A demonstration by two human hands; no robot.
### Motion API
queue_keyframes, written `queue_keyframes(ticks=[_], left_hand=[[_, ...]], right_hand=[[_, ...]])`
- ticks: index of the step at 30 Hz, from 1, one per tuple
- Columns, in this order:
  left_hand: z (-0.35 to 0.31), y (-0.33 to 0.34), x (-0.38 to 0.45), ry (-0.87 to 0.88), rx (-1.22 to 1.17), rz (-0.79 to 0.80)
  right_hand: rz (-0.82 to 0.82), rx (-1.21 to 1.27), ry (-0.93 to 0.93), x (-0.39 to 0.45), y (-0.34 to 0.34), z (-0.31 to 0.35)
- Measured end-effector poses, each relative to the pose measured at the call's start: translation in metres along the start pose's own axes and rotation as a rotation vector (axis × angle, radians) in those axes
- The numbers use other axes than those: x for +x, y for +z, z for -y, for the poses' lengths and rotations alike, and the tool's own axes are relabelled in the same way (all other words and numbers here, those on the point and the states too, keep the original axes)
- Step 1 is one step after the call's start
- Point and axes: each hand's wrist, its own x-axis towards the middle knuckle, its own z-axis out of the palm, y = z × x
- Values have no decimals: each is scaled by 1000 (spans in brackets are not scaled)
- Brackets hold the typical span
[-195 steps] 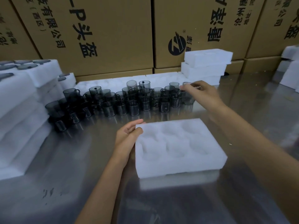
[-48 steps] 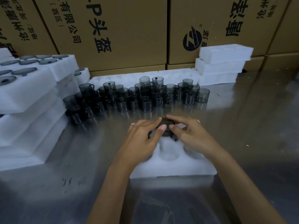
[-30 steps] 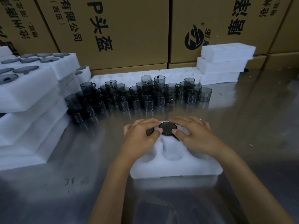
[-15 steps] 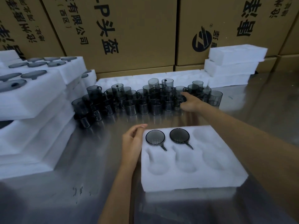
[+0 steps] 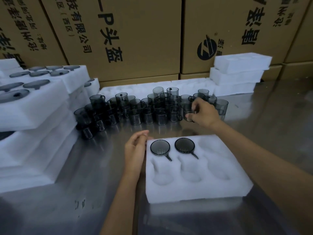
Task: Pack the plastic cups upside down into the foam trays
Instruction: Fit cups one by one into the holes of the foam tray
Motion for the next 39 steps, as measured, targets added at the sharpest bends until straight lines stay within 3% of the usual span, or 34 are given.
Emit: queue_keyframes(ticks=[5,8,15,20,26,30,34,39], left_hand=[[-17,3,-9,140,-53,-44],[-31,10,-24,234,-13,32],[-50,36,-54,426,377,340],[-47,54,-66,453,389,356],[-41,66,-73,428,323,367],[-34,66,-73,380,528,486],[-29,67,-76,516,850,640],[-30,67,-77,564,876,643]], right_hand=[[-77,165,-269,-75,-22,23],[-153,180,-388,-111,-29,27],[-197,331,-469,-147,-39,22],[-231,339,-526,-143,-53,10],[-207,410,-433,-144,-53,-5],[-142,582,-241,-138,-61,-18],[-46,572,-170,-135,-62,-28],[55,480,-197,-133,-55,-32]])
